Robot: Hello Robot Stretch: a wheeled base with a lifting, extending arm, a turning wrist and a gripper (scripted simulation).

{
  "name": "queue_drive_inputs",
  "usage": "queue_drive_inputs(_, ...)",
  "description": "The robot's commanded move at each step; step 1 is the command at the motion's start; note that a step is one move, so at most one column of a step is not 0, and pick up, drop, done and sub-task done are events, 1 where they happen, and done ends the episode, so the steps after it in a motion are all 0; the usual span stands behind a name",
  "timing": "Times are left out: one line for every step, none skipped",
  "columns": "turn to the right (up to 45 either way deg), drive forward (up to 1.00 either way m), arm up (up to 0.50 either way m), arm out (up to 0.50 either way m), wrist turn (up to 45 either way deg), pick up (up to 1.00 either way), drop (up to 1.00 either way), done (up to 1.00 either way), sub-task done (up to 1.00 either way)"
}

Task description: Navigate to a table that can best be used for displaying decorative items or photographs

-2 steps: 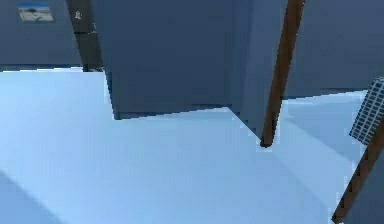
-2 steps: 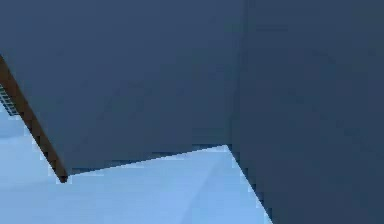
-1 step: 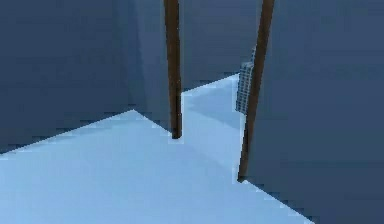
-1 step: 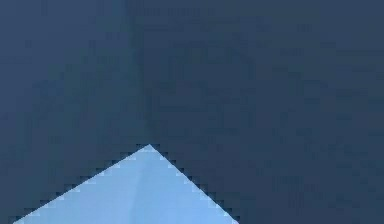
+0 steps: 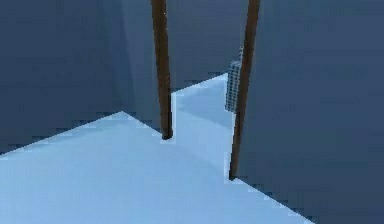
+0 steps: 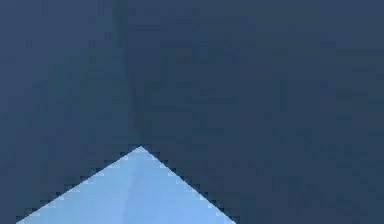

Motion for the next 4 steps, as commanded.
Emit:
queue_drive_inputs(0.0,1.00,0.00,0.00,0.0,0.00,0.00,0.00,0.00)
queue_drive_inputs(0.0,0.60,0.00,0.00,0.0,0.00,0.00,0.00,0.00)
queue_drive_inputs(45.0,0.00,0.00,0.00,0.0,0.00,0.00,0.00,0.00)
queue_drive_inputs(9.0,0.00,0.00,0.00,0.0,0.00,0.00,0.00,0.00)
